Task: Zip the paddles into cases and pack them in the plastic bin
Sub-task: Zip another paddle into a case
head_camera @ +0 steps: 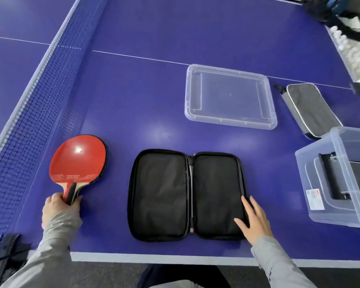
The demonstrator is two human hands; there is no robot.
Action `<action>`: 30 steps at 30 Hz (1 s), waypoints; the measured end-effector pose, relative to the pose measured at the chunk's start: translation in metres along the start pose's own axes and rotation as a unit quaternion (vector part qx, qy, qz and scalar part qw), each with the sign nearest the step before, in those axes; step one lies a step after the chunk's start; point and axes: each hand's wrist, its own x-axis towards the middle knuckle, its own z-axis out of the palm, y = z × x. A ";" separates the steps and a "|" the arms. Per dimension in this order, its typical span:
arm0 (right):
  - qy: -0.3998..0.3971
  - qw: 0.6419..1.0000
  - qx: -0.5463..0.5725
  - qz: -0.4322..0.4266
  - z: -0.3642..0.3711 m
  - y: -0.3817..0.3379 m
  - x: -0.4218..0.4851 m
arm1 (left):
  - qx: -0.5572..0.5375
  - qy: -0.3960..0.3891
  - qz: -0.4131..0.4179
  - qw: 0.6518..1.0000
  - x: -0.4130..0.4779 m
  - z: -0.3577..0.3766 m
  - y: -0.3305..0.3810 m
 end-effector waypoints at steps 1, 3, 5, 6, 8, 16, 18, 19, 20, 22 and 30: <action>-0.002 1.000 -0.002 0.000 0.001 0.001 -0.001 | -0.007 0.004 0.000 1.000 0.001 0.000 0.000; -0.003 1.000 -0.011 0.003 0.001 0.002 -0.002 | -0.018 0.012 -0.002 1.000 0.000 0.002 -0.001; -0.004 1.000 -0.023 0.004 0.001 0.003 -0.002 | -0.026 0.016 -0.006 1.000 0.000 0.003 0.000; -0.004 1.000 -0.028 0.004 0.001 0.003 -0.002 | -0.027 0.019 -0.007 0.999 0.000 0.003 0.000; -0.003 0.999 -0.032 0.003 0.000 0.004 -0.001 | -0.029 0.023 -0.007 0.999 -0.001 0.003 0.002; 0.007 0.999 -0.048 -0.014 0.003 0.007 0.003 | -0.039 0.033 0.002 0.999 -0.023 0.005 0.015; 0.007 0.998 -0.059 -0.022 0.002 0.008 0.004 | -0.048 0.035 0.005 0.998 -0.034 0.009 0.022; 0.007 0.998 -0.061 -0.026 0.001 0.009 0.005 | -0.052 0.037 0.009 0.998 -0.040 0.012 0.027; 0.007 0.998 -0.063 -0.030 0.001 0.010 0.006 | -0.055 0.039 0.016 0.998 -0.047 0.015 0.032; 0.004 0.997 -0.073 -0.039 0.000 0.012 0.007 | -0.067 0.038 0.031 0.997 -0.063 0.022 0.045; 0.018 0.993 -0.097 -0.072 0.003 0.019 0.004 | -0.109 -0.009 0.049 0.993 -0.159 0.075 0.105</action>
